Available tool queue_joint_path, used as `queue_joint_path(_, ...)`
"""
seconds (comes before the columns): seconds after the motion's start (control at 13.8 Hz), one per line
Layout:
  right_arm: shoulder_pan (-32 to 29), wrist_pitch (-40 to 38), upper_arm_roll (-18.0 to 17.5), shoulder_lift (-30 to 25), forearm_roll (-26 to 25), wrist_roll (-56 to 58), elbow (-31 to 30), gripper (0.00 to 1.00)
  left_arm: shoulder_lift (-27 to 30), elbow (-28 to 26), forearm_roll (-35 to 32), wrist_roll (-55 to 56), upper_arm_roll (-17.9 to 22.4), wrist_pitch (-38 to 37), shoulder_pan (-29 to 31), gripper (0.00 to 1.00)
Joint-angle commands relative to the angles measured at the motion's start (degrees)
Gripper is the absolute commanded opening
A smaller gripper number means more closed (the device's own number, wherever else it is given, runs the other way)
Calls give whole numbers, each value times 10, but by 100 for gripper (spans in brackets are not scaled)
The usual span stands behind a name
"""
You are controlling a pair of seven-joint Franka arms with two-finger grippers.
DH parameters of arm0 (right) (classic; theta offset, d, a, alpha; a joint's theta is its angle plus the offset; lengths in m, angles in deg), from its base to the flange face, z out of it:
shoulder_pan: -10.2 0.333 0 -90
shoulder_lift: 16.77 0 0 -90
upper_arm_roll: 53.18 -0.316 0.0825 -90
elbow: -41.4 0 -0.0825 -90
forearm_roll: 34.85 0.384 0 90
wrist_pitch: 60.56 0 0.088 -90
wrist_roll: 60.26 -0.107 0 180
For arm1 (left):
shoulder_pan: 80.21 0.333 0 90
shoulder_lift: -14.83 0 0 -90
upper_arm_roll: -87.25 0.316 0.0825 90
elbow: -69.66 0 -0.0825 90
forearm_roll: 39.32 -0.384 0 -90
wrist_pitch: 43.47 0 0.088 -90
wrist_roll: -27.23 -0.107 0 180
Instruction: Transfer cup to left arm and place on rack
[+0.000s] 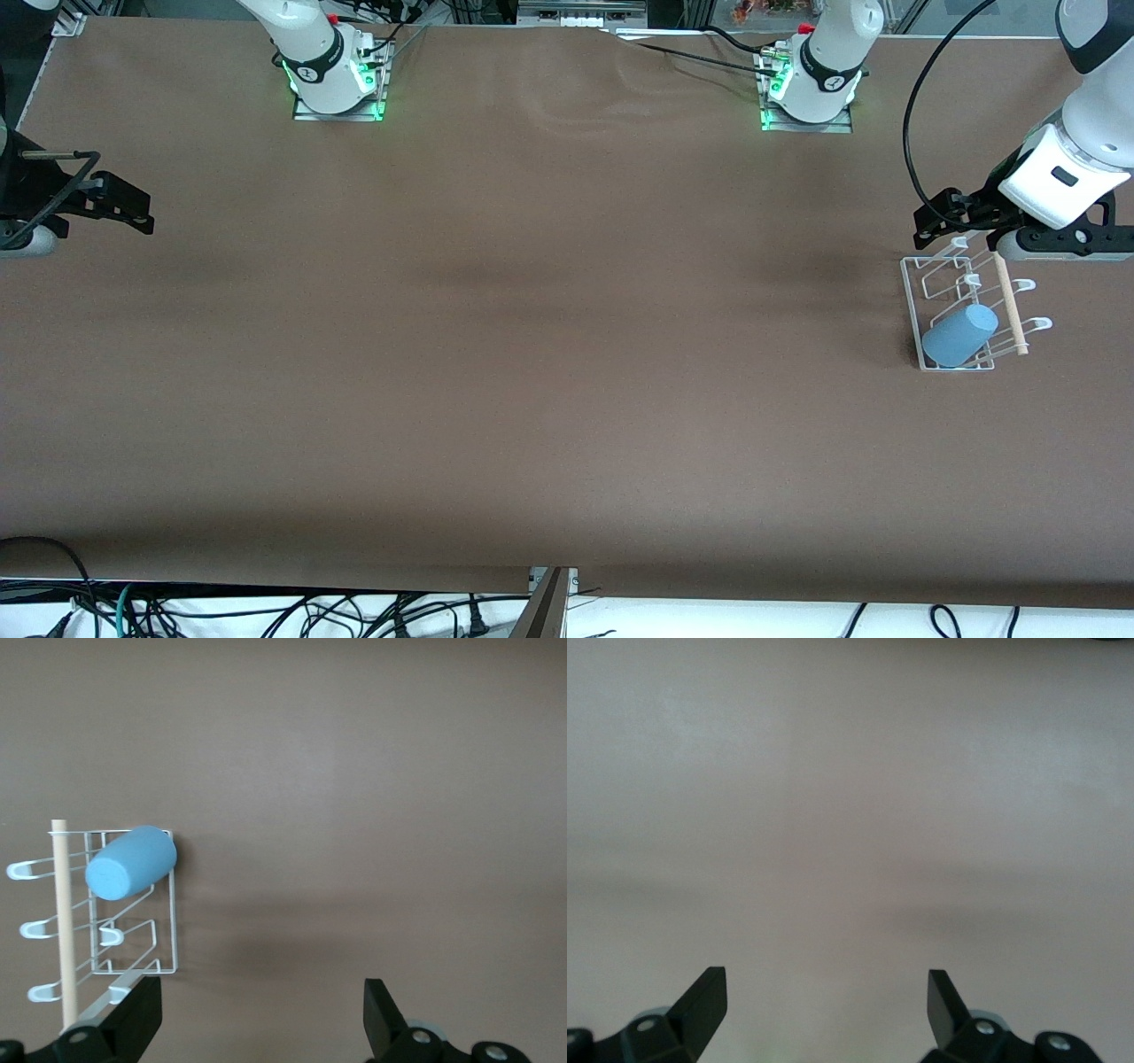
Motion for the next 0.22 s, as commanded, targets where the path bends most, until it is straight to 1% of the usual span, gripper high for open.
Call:
queue_joint_path(0.0, -7, -3, -2, -7, 12, 11, -6, 100, 11, -8, -20, 2, -6, -9, 1, 100)
queue_joint_path(0.15, -7, -3, -2, -7, 12, 11, -6, 100, 11, -8, -20, 4, -6, -10, 2, 100)
